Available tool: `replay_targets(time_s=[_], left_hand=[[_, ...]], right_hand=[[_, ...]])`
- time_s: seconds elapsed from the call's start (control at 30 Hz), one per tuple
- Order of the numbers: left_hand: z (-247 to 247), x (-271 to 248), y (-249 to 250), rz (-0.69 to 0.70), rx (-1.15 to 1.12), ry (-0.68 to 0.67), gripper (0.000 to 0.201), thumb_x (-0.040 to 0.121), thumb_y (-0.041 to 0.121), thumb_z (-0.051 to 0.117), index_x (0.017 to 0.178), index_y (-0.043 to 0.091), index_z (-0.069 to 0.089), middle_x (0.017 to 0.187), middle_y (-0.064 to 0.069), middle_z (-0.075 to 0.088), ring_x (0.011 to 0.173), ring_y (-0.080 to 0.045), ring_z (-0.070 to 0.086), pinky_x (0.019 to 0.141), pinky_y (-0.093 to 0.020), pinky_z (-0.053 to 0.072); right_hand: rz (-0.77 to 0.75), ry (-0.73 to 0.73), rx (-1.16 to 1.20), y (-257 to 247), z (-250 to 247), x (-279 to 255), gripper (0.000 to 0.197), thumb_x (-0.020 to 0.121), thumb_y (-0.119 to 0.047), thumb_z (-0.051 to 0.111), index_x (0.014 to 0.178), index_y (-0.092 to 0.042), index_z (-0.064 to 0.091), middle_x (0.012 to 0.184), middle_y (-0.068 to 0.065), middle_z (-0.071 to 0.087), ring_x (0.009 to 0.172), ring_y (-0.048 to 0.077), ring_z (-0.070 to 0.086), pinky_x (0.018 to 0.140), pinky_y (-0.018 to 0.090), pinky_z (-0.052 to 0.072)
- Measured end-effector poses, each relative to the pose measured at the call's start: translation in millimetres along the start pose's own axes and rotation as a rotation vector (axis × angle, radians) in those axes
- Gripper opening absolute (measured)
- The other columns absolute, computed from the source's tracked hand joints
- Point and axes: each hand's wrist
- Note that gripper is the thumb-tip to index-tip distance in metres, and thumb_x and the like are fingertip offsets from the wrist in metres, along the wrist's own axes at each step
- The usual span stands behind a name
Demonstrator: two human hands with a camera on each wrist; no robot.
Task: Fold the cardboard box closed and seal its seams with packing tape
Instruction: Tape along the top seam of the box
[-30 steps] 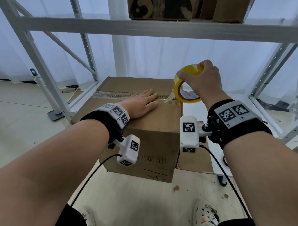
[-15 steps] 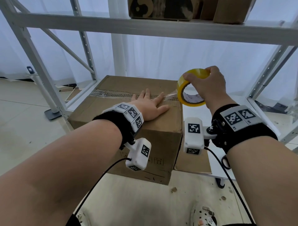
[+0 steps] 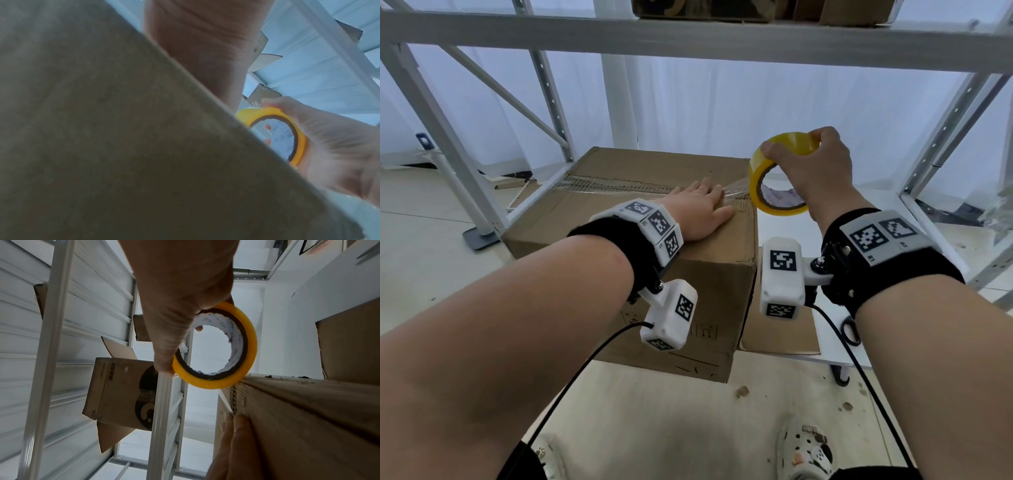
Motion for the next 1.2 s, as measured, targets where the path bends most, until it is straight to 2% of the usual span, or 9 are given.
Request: replay_targets(time_s=[0.1,0.2,0.43,0.53,0.63,0.77,0.93,1.13,1.2], left_hand=[[-1,5,1,-0.011,0.008,-0.028,0.062,0.099,0.053,0.015,0.152,0.023,0.002,0.159,-0.010,0.000,0.147,-0.025,0.001,0.118,-0.045,0.003],[-2,7,4,-0.027,0.027,-0.035,0.064,0.097,0.057,0.014,0.152,0.026,0.002,0.159,-0.010,0.001,0.146,-0.027,0.003,0.118,-0.048,0.005],[5,3,2,-0.042,-0.035,-0.019,0.066,0.095,0.061,0.014,0.152,0.029,0.000,0.159,-0.007,-0.006,0.147,-0.022,-0.004,0.117,-0.043,-0.003],[4,2,2,-0.041,-0.044,-0.016,0.066,0.096,0.061,0.015,0.152,0.029,-0.001,0.159,-0.006,-0.006,0.147,-0.020,-0.005,0.117,-0.042,-0.004],[3,-1,3,-0.037,-0.051,-0.016,0.067,0.096,0.061,0.016,0.152,0.028,-0.001,0.160,-0.005,-0.005,0.147,-0.019,-0.004,0.117,-0.041,-0.003],[3,1,2,-0.036,-0.055,-0.012,0.067,0.096,0.061,0.016,0.152,0.027,0.000,0.160,-0.005,-0.005,0.147,-0.019,-0.004,0.117,-0.041,-0.002],[3,0,3,-0.038,-0.056,-0.023,0.067,0.095,0.061,0.015,0.152,0.029,0.001,0.159,-0.005,-0.005,0.147,-0.020,-0.004,0.117,-0.041,-0.002],[2,1,5,-0.019,-0.068,-0.038,0.054,0.095,0.062,0.012,0.146,0.049,0.002,0.159,-0.010,-0.005,0.146,-0.026,-0.004,0.117,-0.047,-0.003],[1,1,7,-0.017,-0.062,-0.039,0.053,0.094,0.063,0.012,0.145,0.051,0.004,0.159,-0.012,-0.004,0.146,-0.028,-0.003,0.117,-0.049,-0.003]], right_hand=[[-0.025,-0.008,-0.033,-2,0,-1,0.077,0.072,-0.057,0.071,0.133,-0.021,0.040,0.132,0.005,0.041,0.101,0.017,0.041,0.087,0.032,0.042],[-0.041,-0.009,-0.073,-6,0,-3,0.079,0.072,-0.058,0.071,0.134,-0.022,0.039,0.133,0.005,0.040,0.111,0.021,0.045,0.086,0.032,0.039],[-0.094,-0.010,-0.225,-7,4,-6,0.077,0.071,-0.060,0.069,0.132,-0.024,0.039,0.130,0.004,0.040,0.118,0.030,0.047,0.092,0.043,0.046],[-0.055,-0.009,-0.162,-4,1,-4,0.076,0.071,-0.057,0.070,0.132,-0.023,0.040,0.130,0.004,0.041,0.117,0.026,0.046,0.091,0.040,0.044],[0.039,0.001,0.008,7,-3,-1,0.074,0.071,-0.053,0.073,0.130,-0.019,0.043,0.127,0.003,0.045,0.106,0.020,0.047,0.083,0.033,0.041],[0.142,0.005,0.148,25,-3,-1,0.069,0.071,-0.050,0.074,0.126,-0.017,0.046,0.119,0.002,0.047,0.102,0.020,0.049,0.082,0.032,0.044],[0.266,-0.014,0.259,50,2,-4,0.071,0.071,-0.053,0.075,0.126,-0.016,0.049,0.118,0.001,0.051,0.106,0.020,0.051,0.094,0.039,0.048],[0.244,-0.057,0.256,58,0,-4,0.072,0.069,-0.060,0.073,0.123,-0.018,0.050,0.118,0.001,0.053,0.109,0.021,0.052,0.095,0.040,0.047],[0.166,-0.052,0.132,56,-2,-3,0.068,0.073,-0.056,0.070,0.125,-0.018,0.050,0.123,0.003,0.052,0.116,0.023,0.049,0.100,0.041,0.042]])
Point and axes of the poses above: each hand's wrist, its own x-axis towards the middle knuckle, its own z-axis out of the palm, y = z × x
